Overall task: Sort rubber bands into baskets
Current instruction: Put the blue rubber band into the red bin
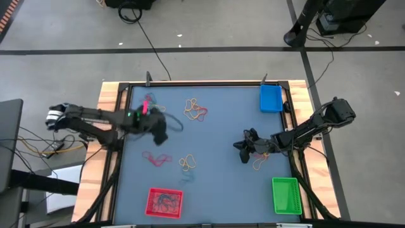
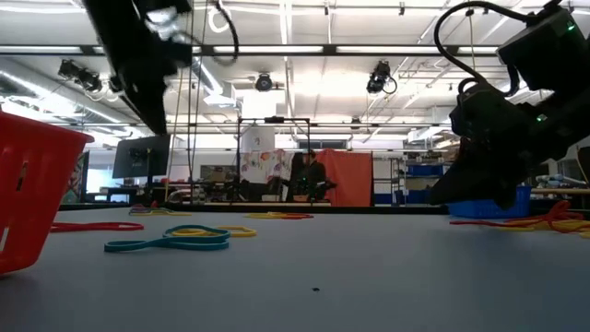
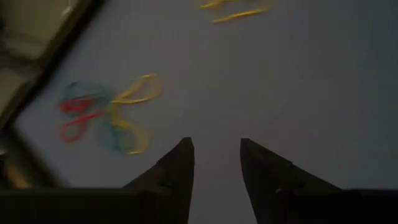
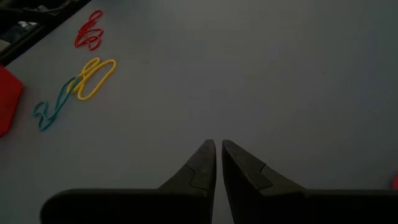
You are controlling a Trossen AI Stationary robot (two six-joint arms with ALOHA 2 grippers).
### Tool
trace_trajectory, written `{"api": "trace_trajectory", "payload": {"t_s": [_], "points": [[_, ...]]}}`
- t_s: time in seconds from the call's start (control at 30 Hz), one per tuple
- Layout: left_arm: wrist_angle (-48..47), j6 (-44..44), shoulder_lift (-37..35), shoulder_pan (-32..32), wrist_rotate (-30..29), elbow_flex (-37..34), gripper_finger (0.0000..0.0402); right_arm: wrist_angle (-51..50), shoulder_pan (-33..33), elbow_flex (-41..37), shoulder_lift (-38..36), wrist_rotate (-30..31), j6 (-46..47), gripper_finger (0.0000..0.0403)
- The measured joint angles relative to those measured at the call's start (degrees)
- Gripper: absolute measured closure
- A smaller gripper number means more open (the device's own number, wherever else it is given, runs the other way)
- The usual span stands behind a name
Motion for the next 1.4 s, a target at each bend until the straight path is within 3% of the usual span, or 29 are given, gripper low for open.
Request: {"api": "trace_trajectory", "payload": {"t_s": [0.3,0.57,0.9,1.27,1.4], "points": [[17.5,15.4,0.4,27.7,13.0,-8.7,0.0268,-0.1,0.3,0.0,0.0,-1.9,-0.5,0.0362],[20.1,16.9,0.8,42.0,19.4,-13.7,0.0268,0.0,1.6,0.0,0.0,-1.6,-2.0,0.0362],[24.3,15.9,3.3,49.6,19.0,-17.3,0.0269,0.1,1.5,0.0,0.0,-1.5,-2.9,0.0362],[29.7,15.7,9.0,49.6,16.1,-18.3,0.0272,0.3,1.5,0.0,0.0,-1.5,-3.0,0.0362],[29.7,15.7,9.1,49.3,15.4,-18.3,0.0296,0.3,1.5,0.0,0.0,-1.5,-3.2,0.0362]]}}
